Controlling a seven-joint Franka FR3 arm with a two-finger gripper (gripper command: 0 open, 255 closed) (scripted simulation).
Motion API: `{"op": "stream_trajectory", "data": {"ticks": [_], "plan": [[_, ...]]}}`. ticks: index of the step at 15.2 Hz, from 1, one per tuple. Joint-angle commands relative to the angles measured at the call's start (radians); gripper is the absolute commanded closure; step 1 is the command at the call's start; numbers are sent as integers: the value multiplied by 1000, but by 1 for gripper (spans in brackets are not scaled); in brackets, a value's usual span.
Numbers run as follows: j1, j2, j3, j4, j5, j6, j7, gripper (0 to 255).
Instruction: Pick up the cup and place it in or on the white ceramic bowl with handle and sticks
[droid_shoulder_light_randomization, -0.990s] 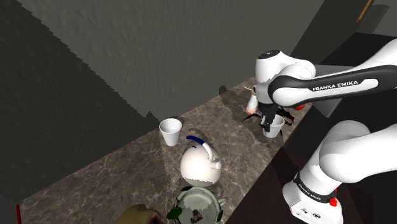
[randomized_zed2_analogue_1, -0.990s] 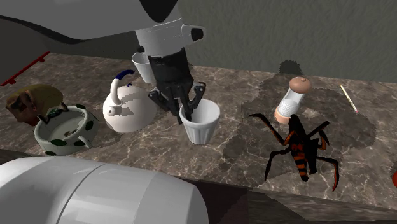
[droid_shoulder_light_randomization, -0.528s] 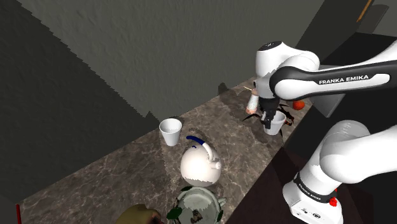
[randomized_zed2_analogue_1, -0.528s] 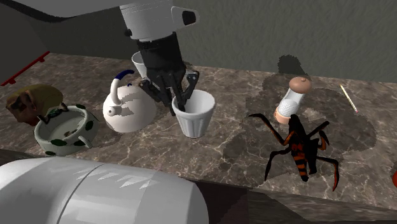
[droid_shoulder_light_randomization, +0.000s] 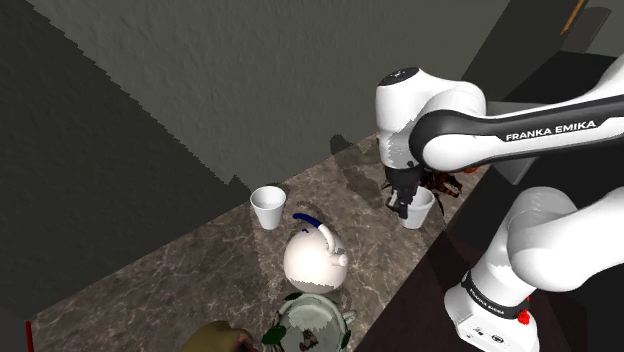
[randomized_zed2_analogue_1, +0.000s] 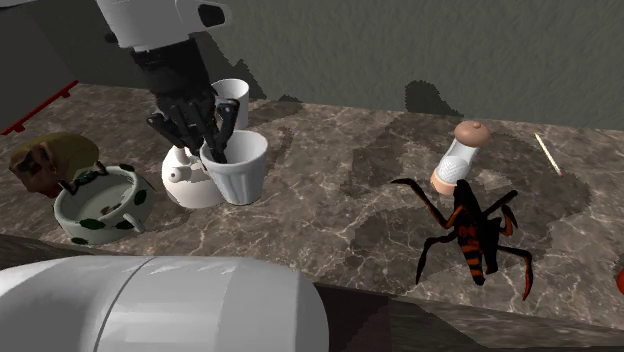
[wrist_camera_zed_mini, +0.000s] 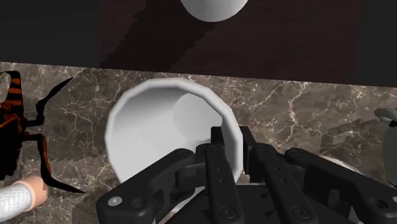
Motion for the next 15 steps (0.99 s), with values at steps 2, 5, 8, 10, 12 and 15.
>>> {"op": "stream_trajectory", "data": {"ticks": [2,5,8,10,12,15], "plan": [[35,56,64,51,55,0,75,255],[61,122,126,113,97,2,148,255],[78,196,187,184,128,4,221,255],[86,249,226,236,141,6,271,255],[92,305,265,292,148,8,322,255],[98,397,322,382,146,8,402,255]]}}
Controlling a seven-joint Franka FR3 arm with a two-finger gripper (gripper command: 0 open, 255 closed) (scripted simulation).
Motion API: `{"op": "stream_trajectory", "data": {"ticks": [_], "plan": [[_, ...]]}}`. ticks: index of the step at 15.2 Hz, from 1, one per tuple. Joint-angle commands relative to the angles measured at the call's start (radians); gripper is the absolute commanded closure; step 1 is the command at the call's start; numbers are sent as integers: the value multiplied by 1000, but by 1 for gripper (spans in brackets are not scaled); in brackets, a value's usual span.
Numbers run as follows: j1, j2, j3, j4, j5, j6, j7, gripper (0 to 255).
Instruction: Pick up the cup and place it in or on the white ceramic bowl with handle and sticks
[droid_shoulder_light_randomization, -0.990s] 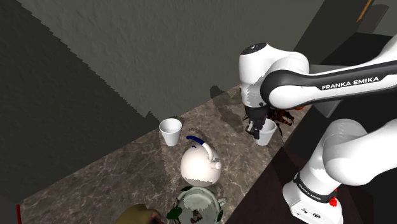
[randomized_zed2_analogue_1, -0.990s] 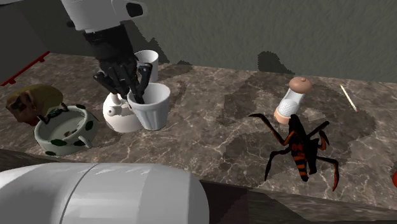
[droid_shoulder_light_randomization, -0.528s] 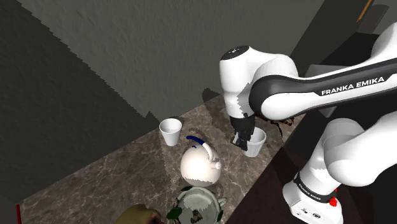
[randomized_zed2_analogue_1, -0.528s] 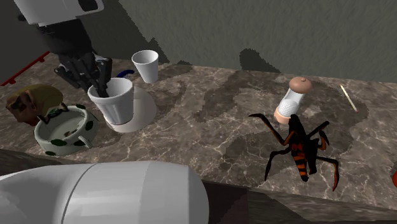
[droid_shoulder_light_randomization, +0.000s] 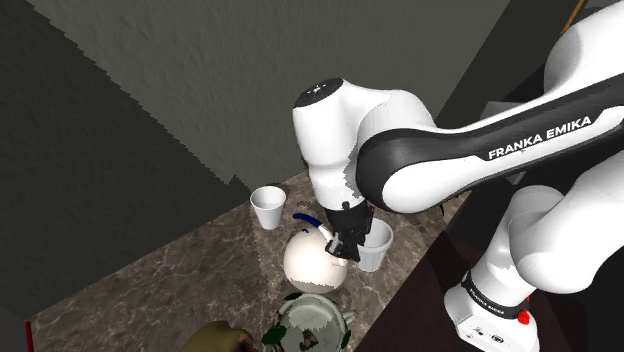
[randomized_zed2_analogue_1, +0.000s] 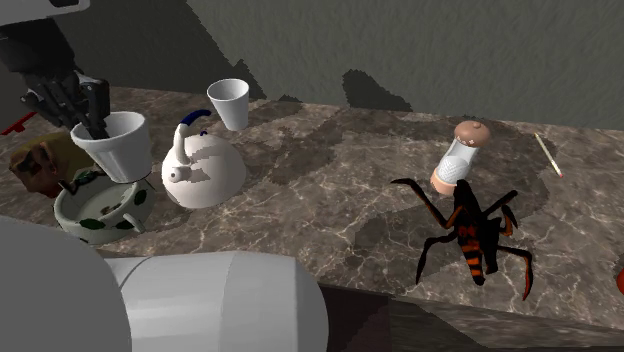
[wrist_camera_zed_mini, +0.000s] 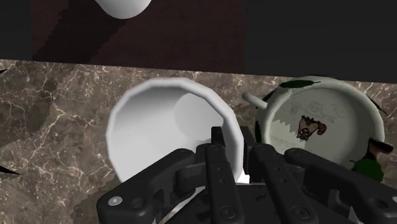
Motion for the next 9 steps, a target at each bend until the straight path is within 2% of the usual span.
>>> {"op": "stream_trajectory", "data": {"ticks": [1,5,9], "plan": [[7,58,39,58,-1,-1,58,255],[17,199,110,195,-37,-8,176,255],[45,361,169,350,-105,-27,305,255]]}}
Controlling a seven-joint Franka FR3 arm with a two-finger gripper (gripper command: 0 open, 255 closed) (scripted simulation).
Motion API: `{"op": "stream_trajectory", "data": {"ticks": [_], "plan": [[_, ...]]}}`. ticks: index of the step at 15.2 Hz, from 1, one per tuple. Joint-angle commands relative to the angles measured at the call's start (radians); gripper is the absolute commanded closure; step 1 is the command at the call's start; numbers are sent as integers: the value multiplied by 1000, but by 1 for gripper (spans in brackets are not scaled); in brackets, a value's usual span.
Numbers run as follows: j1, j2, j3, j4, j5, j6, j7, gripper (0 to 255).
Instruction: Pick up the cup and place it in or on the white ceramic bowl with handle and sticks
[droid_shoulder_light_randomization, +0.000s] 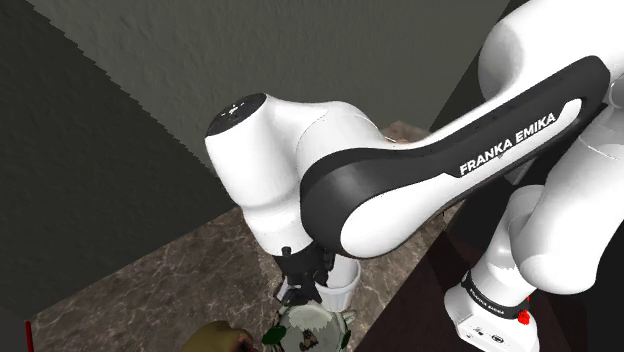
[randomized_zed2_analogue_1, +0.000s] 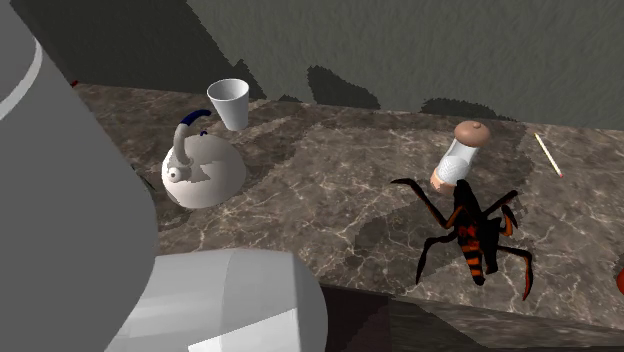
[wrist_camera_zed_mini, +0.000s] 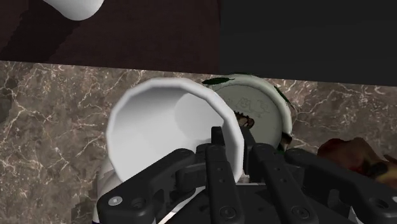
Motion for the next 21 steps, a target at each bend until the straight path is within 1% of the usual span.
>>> {"op": "stream_trajectory", "data": {"ticks": [1,18,21], "plan": [[19,95,24,96,-46,-19,69,255],[41,209,14,-30,-118,195,114,255],[42,216,13,-35,-123,205,117,255]]}}
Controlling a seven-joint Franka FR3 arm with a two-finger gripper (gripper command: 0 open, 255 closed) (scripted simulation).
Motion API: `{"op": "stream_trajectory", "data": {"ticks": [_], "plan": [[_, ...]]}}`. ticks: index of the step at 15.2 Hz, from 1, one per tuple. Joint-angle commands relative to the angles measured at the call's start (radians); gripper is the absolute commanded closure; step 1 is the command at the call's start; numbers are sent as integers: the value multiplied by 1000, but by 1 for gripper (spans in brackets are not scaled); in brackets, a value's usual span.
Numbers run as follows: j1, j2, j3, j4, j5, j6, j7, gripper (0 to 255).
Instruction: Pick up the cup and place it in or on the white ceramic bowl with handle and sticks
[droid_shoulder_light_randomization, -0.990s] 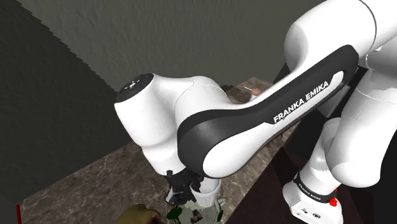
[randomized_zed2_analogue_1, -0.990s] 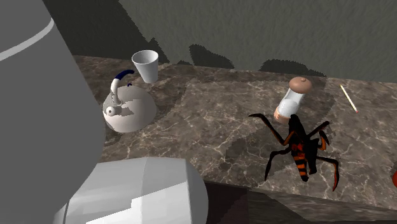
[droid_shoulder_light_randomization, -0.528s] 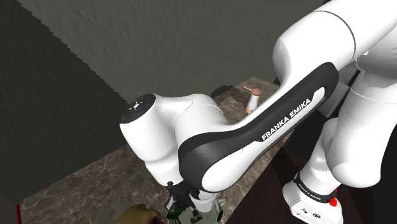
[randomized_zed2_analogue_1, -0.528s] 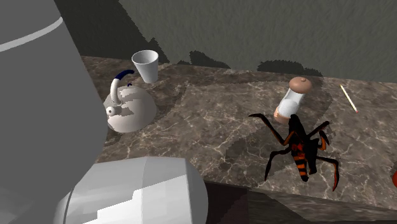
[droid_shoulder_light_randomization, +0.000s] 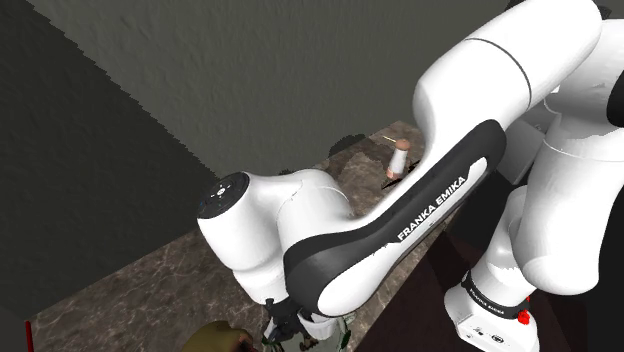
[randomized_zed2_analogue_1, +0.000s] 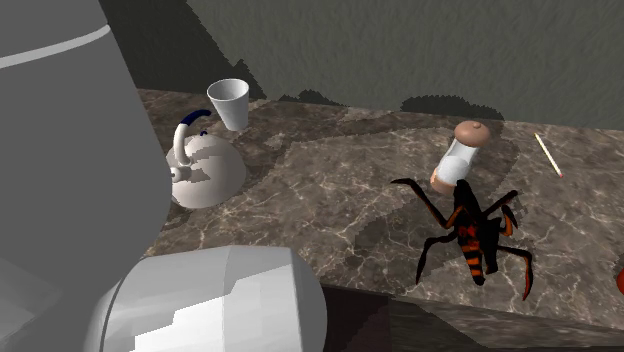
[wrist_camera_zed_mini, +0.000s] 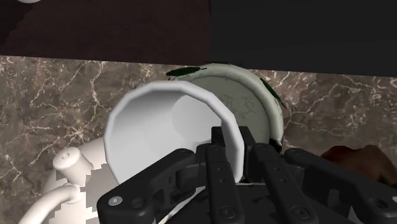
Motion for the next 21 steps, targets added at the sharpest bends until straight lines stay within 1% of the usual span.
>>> {"op": "stream_trajectory", "data": {"ticks": [1,5,6,11,15,21], "plan": [[1,3,0,0,-2,3,2,255],[1,3,0,0,-2,3,2,255],[1,3,0,0,-2,3,2,0],[1,3,0,0,-2,3,2,0],[-1,-14,3,114,11,-124,-8,0],[-1,-14,3,114,11,-124,-8,0]]}}
